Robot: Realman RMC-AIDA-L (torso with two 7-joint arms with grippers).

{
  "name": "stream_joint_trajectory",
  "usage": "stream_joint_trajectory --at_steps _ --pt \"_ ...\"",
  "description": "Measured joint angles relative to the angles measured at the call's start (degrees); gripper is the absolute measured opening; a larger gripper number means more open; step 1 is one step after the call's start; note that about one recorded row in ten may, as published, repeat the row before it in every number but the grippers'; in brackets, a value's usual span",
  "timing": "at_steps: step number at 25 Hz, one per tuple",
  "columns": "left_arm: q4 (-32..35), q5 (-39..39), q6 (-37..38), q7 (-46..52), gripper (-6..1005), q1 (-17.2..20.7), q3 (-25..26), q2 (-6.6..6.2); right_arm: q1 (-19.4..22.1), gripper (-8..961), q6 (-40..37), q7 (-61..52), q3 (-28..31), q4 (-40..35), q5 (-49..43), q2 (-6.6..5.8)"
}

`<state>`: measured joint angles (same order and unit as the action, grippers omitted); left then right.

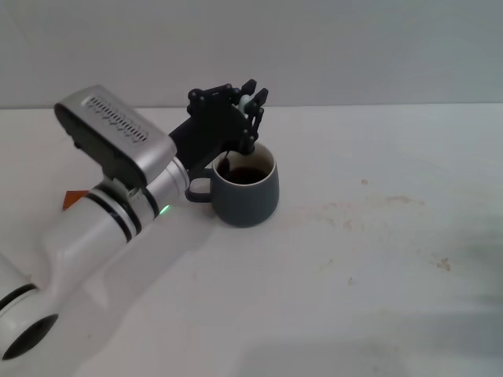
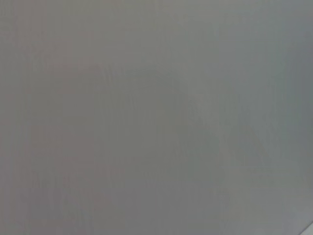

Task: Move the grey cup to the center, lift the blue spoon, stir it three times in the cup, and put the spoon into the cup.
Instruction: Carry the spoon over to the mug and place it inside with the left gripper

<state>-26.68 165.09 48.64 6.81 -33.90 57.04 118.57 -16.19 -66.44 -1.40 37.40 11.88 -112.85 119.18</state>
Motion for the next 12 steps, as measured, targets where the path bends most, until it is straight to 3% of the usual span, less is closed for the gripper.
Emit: stream_joint_trajectory --at_steps 12 --pt "0.76 -0.03 -0.84 1.35 145 -3.26 -2.97 0.53 -0.24 -2 0.0 0.0 0.09 -0.27 0.22 0.0"
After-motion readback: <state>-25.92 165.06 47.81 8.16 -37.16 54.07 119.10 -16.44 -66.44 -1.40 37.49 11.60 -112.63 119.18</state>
